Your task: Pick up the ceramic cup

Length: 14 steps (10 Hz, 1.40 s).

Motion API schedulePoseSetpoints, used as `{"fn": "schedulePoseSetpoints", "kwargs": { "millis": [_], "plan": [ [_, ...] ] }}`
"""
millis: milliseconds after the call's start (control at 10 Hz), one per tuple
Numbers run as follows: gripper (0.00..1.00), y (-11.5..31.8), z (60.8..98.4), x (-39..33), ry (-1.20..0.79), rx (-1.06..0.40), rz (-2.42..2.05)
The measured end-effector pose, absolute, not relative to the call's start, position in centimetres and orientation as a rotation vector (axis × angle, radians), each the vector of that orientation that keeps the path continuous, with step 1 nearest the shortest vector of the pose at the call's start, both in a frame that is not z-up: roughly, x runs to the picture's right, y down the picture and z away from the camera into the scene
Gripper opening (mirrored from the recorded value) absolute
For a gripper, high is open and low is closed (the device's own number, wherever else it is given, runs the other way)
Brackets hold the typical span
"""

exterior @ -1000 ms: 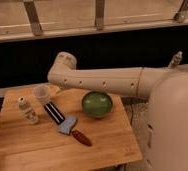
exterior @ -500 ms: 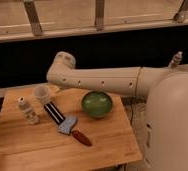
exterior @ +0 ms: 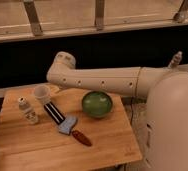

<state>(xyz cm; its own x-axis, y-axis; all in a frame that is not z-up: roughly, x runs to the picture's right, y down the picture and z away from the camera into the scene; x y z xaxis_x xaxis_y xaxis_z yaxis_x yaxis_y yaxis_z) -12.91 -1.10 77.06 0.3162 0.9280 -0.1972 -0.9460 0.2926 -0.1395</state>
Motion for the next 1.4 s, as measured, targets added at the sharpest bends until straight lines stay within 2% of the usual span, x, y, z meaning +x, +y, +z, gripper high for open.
{"fn": "schedulePoseSetpoints", "kwargs": {
  "millis": [300,700,1100,1400],
  "plan": [
    [0.80,-2.6,76.4,-14.5,0.086,-0.219,1.157],
    [0.80,-6.6,76.6,-23.1,0.085,-0.206,0.947],
    [0.80,-9.2,79.5,-31.6,0.113,-0.249,0.796],
    [0.80,-9.3,81.5,-33.0,0.152,-0.269,0.764]
  ]
}}
